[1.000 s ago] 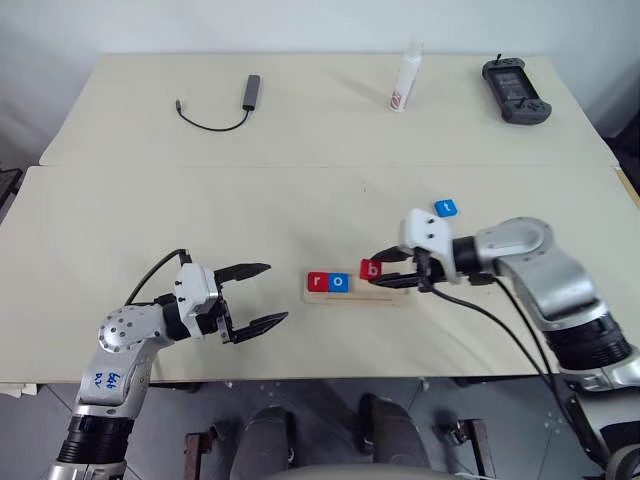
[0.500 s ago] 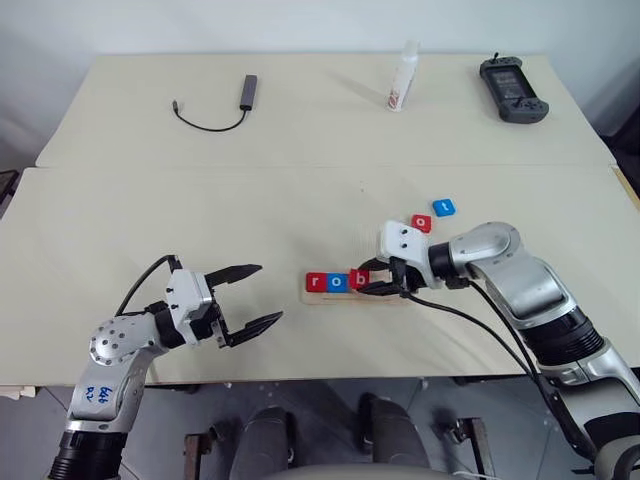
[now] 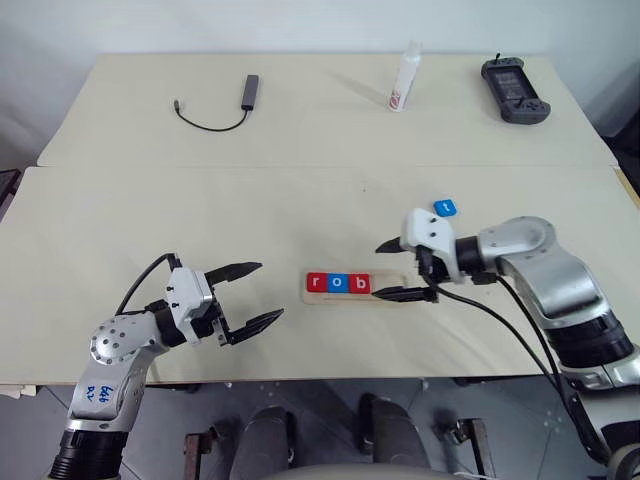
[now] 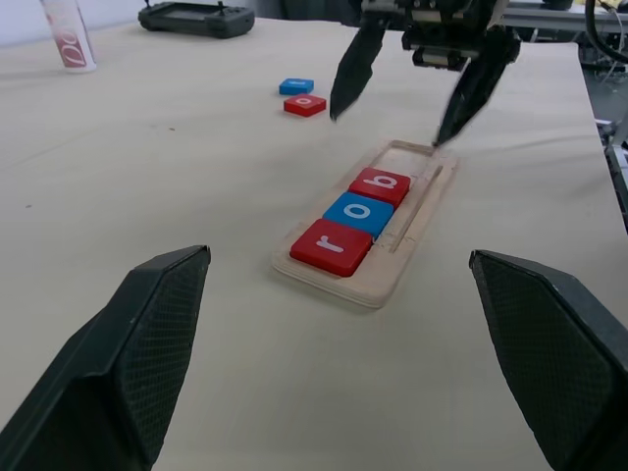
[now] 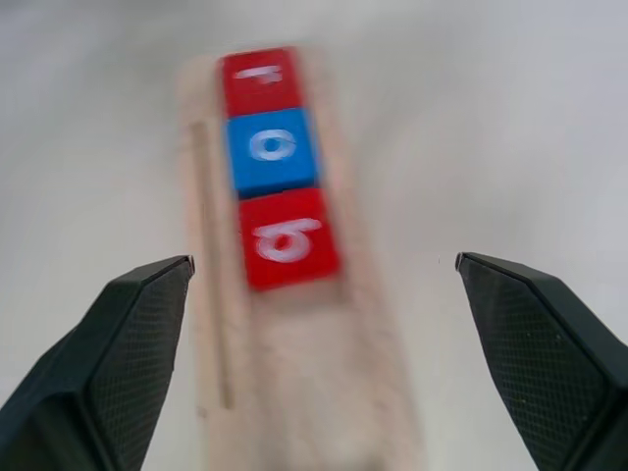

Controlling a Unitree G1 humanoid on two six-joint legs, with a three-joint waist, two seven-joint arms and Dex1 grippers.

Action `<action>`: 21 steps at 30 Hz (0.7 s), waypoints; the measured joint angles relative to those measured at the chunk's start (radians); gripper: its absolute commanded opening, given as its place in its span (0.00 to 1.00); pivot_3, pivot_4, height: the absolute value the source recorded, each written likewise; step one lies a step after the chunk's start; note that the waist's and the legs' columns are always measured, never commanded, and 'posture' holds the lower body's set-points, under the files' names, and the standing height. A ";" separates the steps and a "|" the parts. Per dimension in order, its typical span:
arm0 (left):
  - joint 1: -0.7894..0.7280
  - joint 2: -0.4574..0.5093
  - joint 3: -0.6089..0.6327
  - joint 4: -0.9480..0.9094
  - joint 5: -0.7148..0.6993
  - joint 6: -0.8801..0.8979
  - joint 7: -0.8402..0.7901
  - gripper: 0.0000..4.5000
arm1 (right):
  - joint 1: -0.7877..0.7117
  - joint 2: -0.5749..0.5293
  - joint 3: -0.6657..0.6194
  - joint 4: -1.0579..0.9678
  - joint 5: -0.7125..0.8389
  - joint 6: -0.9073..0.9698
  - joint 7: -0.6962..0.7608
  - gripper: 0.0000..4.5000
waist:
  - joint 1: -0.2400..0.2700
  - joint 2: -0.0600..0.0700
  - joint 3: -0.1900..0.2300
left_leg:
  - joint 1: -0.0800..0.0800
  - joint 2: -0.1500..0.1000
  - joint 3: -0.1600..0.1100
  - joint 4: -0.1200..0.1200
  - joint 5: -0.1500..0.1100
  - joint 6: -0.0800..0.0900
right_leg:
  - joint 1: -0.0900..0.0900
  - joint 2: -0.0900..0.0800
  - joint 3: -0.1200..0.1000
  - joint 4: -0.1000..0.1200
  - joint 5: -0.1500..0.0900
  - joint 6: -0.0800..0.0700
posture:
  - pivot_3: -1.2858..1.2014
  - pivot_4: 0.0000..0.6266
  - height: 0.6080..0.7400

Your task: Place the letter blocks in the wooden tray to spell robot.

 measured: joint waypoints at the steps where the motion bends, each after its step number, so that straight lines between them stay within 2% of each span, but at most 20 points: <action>1: -0.004 0.000 -0.001 0.002 0.000 0.000 -0.001 1.00 | 0.052 -0.003 -0.060 -0.002 0.020 -0.017 -0.014 1.00 | 0.004 0.000 0.000 | 0.000 0.000 0.000 0.000 0.000 0.000 | 0.000 0.000 0.000 0.000 0.000 0.000 | 0.52 0.24 1.00; 5: -0.029 -0.001 -0.009 0.031 0.002 -0.004 -0.011 1.00 | 0.272 -0.013 -0.277 0.001 0.068 -0.092 -0.073 1.00 | 0.016 0.000 0.000 | 0.001 0.000 0.001 -0.001 0.000 0.000 | 0.000 0.000 0.000 -0.001 0.000 0.000 | 0.52 0.24 1.00; 9: -0.091 -0.008 -0.028 0.086 0.008 -0.005 -0.021 1.00 | 0.504 0.034 -0.503 0.019 0.070 -0.321 -0.153 1.00 | 0.022 0.000 0.000 | 0.002 0.000 0.002 -0.001 0.000 0.000 | 0.001 0.000 0.000 -0.001 0.000 0.000 | 0.52 0.24 1.00; 11: -0.114 -0.009 -0.028 0.111 0.008 -0.005 -0.027 1.00 | 0.579 0.062 -0.571 0.022 0.089 -0.381 -0.173 1.00 | 0.019 0.000 0.000 | 0.003 0.000 0.002 -0.001 0.000 0.000 | 0.002 0.001 0.001 -0.001 0.000 0.000 | 0.52 0.24 1.00; 16: -0.161 -0.017 -0.036 0.157 0.008 -0.006 -0.060 1.00 | 0.679 0.125 -0.665 0.021 0.124 -0.475 -0.227 1.00 | 0.001 0.000 0.000 | 0.004 0.000 0.003 -0.002 0.000 0.000 | 0.002 0.001 0.002 0.000 0.000 0.000 | 0.52 0.24 1.00; 21: -0.210 -0.025 -0.037 0.187 0.008 -0.006 -0.077 1.00 | 0.695 0.173 -0.666 0.027 0.135 -0.486 -0.306 1.00 | -0.005 0.001 0.000 | 0.004 0.000 0.003 -0.002 0.000 0.000 | 0.002 0.001 0.003 0.000 0.000 0.000 | 0.52 0.24 1.00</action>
